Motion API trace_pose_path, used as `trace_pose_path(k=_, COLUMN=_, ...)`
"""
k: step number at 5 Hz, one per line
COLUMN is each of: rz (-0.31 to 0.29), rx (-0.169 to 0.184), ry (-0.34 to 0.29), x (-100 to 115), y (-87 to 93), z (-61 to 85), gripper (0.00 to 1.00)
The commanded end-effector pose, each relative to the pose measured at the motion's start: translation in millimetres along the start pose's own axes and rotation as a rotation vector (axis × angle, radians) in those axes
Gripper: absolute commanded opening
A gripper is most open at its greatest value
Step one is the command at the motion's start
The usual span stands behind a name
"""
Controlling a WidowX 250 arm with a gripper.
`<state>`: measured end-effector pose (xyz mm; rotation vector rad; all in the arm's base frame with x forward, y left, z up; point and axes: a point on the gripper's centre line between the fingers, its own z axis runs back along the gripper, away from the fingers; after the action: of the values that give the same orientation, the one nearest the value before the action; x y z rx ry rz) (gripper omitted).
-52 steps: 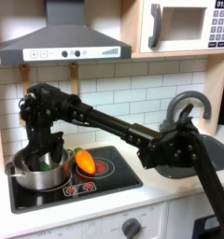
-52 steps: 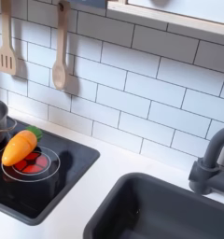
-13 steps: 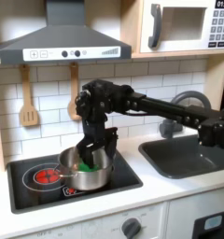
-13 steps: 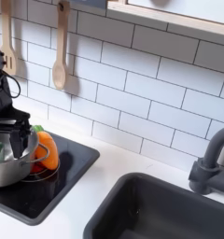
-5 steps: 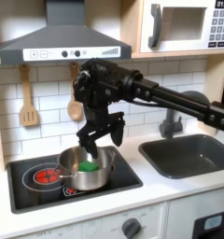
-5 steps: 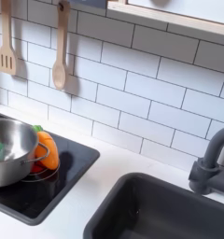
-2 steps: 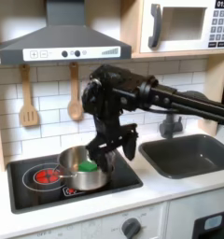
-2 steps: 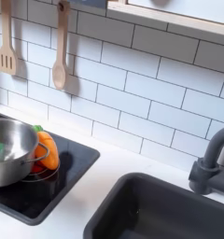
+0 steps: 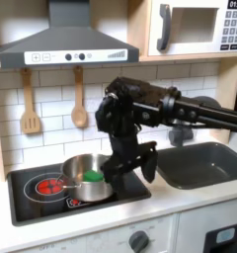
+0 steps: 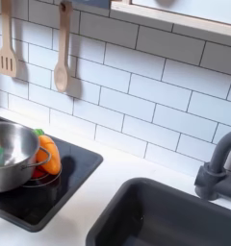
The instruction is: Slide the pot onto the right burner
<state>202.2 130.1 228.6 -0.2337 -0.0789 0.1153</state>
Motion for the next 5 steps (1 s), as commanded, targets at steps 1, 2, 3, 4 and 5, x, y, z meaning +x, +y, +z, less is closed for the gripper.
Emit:
trace_pose_path(k=1, rz=-0.026, rx=-0.003, ry=0.017, x=-21.3, y=-1.1, z=-4.0, gripper=1.0)
trace_pose_path(k=2, rz=-0.034, rx=0.002, ry=0.014, x=-27.5, y=-2.5, z=-2.3, gripper=1.0)
trace_pose_path(k=3, rz=-0.038, rx=0.003, ry=0.018, x=-30.6, y=-1.8, z=-2.9, gripper=1.0)
trace_pose_path(k=4, rz=-0.046, rx=0.002, ry=0.017, x=-33.7, y=-2.3, z=-2.7, gripper=1.0)
trace_pose_path(k=5, rz=-0.046, rx=0.004, ry=0.015, x=-33.4, y=-2.0, z=-2.7, gripper=1.0)
